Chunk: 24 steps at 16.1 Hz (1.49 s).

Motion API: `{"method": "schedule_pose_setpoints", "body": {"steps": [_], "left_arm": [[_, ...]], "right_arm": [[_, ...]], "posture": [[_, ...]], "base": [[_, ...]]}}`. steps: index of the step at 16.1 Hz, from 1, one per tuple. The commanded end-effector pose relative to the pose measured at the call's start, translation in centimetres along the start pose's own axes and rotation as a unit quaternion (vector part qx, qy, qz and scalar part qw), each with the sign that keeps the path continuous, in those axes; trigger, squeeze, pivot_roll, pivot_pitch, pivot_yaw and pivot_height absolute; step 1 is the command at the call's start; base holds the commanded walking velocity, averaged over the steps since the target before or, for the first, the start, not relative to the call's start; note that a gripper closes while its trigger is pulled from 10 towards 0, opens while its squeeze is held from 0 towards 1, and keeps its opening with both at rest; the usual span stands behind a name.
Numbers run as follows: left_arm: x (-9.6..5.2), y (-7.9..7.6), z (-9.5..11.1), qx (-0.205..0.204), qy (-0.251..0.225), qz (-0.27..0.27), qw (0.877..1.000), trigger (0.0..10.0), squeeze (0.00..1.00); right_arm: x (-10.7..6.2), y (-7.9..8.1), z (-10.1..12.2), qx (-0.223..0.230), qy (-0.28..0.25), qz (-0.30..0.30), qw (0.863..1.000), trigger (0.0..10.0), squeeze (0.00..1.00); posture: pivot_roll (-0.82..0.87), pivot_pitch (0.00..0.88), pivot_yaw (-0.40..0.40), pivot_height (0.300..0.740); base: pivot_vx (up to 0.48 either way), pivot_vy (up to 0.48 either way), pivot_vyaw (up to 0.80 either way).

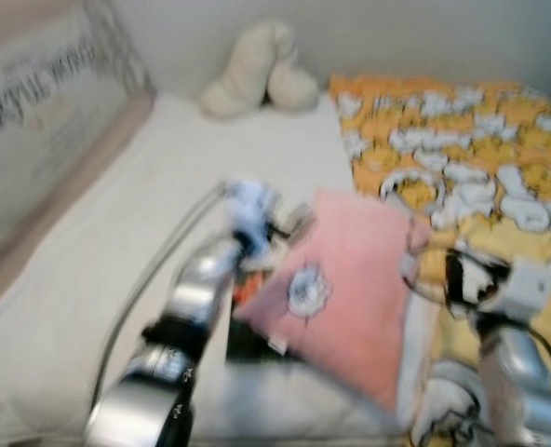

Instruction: Clean up the room

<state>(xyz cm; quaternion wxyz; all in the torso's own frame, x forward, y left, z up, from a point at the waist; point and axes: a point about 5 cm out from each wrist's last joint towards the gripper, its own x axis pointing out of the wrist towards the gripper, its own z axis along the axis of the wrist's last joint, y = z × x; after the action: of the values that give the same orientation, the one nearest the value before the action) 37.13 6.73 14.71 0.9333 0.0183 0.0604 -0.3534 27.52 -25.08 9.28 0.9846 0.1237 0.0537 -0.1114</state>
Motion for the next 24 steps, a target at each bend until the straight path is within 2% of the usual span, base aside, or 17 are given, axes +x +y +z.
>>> {"method": "schedule_pose_setpoints", "body": {"steps": [1,3,6,8,11,15,16,17,20,21,24], "left_arm": [[-0.6,1.5,-1.6,-0.035,0.088,-0.011,0.995,10.0,0.0],[0.0,0.9,-1.8,-0.054,0.112,-0.031,0.992,10.0,0.0],[1.7,-0.5,-1.2,-0.045,0.119,-0.006,0.992,10.0,0.0],[2.8,-2.0,-0.3,-0.068,0.117,-0.031,0.99,10.0,0.0],[3.0,-2.4,-0.3,-0.084,0.116,-0.037,0.989,10.0,0.0],[3.0,-2.8,-1.2,-0.06,0.135,-0.023,0.989,10.0,0.0],[3.1,-2.2,-0.8,-0.032,0.123,0.02,0.992,10.0,0.0],[3.1,-1.9,-0.6,-0.028,0.117,0.035,0.992,10.0,0.0],[3.0,-2.5,-1.4,-0.041,0.138,0.017,0.989,10.0,0.0],[3.2,-3.4,-2.0,-0.059,0.147,-0.005,0.987,10.0,0.0],[3.5,-4.9,-2.4,-0.059,0.153,-0.047,0.985,10.0,0.0]], "right_arm": [[-0.2,1.3,-0.9,0.047,0.037,0.054,0.997,10.0,0.0],[-0.4,1.1,-1.9,0.077,0.065,0.063,0.993,10.0,0.0],[-0.7,1.0,-2.4,0.075,0.063,0.069,0.993,10.0,0.0],[-2.2,1.1,-3.4,0.072,0.09,0.088,0.989,10.0,0.0],[-2.8,0.9,-4.6,0.072,0.112,0.083,0.988,10.0,0.0],[-3.5,0.6,-5.3,0.089,0.124,0.073,0.986,10.0,0.0],[-4.1,0.0,-5.1,0.079,0.118,0.071,0.987,10.0,0.0],[-4.1,-0.2,-5.1,0.072,0.116,0.074,0.988,10.0,0.0],[-3.6,0.3,-5.8,0.082,0.13,0.082,0.985,10.0,0.0],[-3.0,1.3,-6.5,0.095,0.142,0.096,0.981,10.0,0.0],[-1.9,2.6,-7.2,0.096,0.158,0.109,0.977,10.0,0.0]], "posture": [[-0.01,0.0,0.047,0.731],[0.02,0.0,0.032,0.731],[-0.01,0.0,0.032,0.731],[-0.03,0.064,0.03,0.731],[-0.03,0.119,0.039,0.731],[-0.02,0.182,0.047,0.731],[-0.04,0.215,0.055,0.731],[-0.05,0.235,0.056,0.731],[-0.05,0.264,0.062,0.731],[-0.06,0.269,0.067,0.731],[-0.06,0.273,0.074,0.731]], "base": [[0.0,0.0,0.0],[0.0,0.0,0.0],[0.0,0.0,0.0],[0.0,0.0,0.0],[0.0,0.0,0.0],[0.0,0.0,0.0],[0.0,0.0,0.0],[0.0,0.0,0.0],[0.0,0.0,0.0],[0.0,0.0,0.0],[0.0,0.0,0.0]]}}
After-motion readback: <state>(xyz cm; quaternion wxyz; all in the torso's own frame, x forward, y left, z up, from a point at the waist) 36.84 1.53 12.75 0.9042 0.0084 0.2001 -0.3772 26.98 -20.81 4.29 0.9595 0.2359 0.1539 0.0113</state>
